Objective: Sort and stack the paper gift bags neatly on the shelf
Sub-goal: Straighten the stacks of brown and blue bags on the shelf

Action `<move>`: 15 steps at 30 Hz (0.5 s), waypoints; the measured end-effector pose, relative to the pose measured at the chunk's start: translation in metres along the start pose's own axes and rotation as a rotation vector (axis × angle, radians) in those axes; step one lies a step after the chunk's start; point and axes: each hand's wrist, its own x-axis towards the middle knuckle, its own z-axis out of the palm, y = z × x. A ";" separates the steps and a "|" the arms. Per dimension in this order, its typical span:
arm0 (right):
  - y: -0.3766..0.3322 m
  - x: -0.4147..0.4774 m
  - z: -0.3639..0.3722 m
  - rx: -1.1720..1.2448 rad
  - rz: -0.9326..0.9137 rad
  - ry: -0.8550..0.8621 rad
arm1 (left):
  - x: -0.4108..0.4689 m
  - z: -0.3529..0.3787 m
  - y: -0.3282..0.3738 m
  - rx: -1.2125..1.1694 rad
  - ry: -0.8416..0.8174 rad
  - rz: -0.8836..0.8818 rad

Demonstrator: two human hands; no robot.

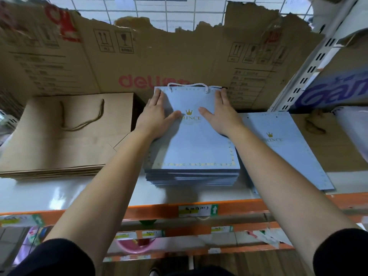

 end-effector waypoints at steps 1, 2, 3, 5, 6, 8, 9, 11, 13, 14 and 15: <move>-0.001 -0.003 -0.005 0.011 -0.002 0.016 | -0.002 -0.004 0.001 0.010 0.037 0.009; -0.002 -0.007 -0.010 0.031 -0.006 0.044 | -0.005 -0.009 0.001 0.011 0.090 0.026; -0.003 -0.012 -0.016 0.060 -0.013 0.083 | -0.010 -0.013 0.002 -0.005 0.138 0.044; -0.001 -0.027 -0.023 0.138 -0.049 0.164 | -0.026 -0.021 0.003 -0.061 0.176 0.067; 0.001 -0.036 -0.026 0.179 -0.084 0.190 | -0.037 -0.024 0.003 -0.079 0.172 0.078; 0.006 -0.059 -0.029 0.255 -0.153 0.187 | -0.065 -0.030 0.002 -0.105 0.120 0.078; 0.010 -0.074 -0.029 0.288 -0.170 0.168 | -0.081 -0.032 0.001 -0.138 0.058 0.061; 0.016 -0.107 -0.029 0.316 -0.182 0.121 | -0.113 -0.035 -0.004 -0.257 -0.119 0.013; 0.022 -0.139 -0.024 0.303 -0.143 0.049 | -0.140 -0.034 -0.012 -0.306 -0.244 0.006; 0.024 -0.154 -0.022 0.295 -0.112 -0.004 | -0.148 -0.031 -0.017 -0.268 -0.254 0.024; 0.024 -0.166 -0.019 0.292 -0.093 -0.051 | -0.153 -0.027 -0.020 -0.210 -0.235 0.049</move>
